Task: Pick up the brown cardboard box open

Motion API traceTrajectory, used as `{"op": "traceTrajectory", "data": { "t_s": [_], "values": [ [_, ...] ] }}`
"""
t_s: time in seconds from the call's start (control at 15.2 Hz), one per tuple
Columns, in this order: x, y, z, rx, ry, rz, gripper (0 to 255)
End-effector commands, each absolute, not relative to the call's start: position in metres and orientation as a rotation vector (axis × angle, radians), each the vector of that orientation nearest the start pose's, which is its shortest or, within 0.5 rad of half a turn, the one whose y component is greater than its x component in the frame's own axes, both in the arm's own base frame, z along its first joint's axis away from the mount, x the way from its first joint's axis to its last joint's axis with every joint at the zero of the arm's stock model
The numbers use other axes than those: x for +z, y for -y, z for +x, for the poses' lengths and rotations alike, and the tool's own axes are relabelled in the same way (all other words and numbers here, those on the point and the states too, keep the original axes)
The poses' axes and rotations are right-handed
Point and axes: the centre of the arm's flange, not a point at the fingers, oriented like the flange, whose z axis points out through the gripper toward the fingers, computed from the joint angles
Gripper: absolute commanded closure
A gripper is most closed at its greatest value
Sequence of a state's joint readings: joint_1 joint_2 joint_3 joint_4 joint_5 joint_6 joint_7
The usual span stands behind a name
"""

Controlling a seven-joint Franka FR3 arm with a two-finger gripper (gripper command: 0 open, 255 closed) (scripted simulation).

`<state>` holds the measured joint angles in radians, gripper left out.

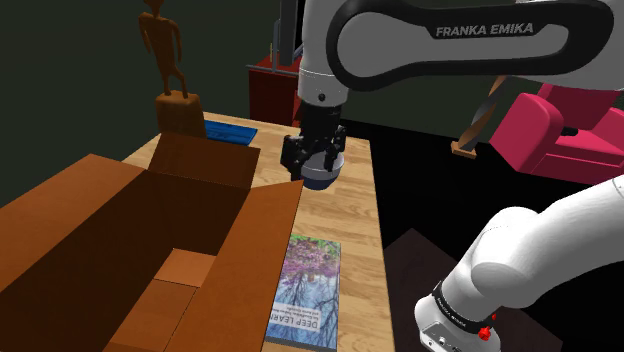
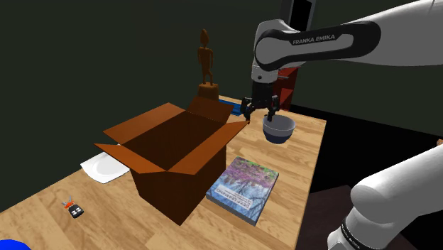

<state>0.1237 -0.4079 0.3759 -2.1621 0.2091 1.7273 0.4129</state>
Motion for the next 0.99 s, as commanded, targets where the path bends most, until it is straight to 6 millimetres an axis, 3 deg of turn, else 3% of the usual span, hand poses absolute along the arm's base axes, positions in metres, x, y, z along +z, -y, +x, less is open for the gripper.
{"op": "traceTrajectory", "data": {
  "t_s": [0.0,0.53,0.92],
  "values": [
    [0.544,-0.263,0.369,0.085,0.025,-3.094,0],
    [0.556,-0.354,0.397,-0.007,0.024,-3.047,0],
    [0.53,-0.356,0.398,-0.008,0.024,-3.046,0]
  ]
}}
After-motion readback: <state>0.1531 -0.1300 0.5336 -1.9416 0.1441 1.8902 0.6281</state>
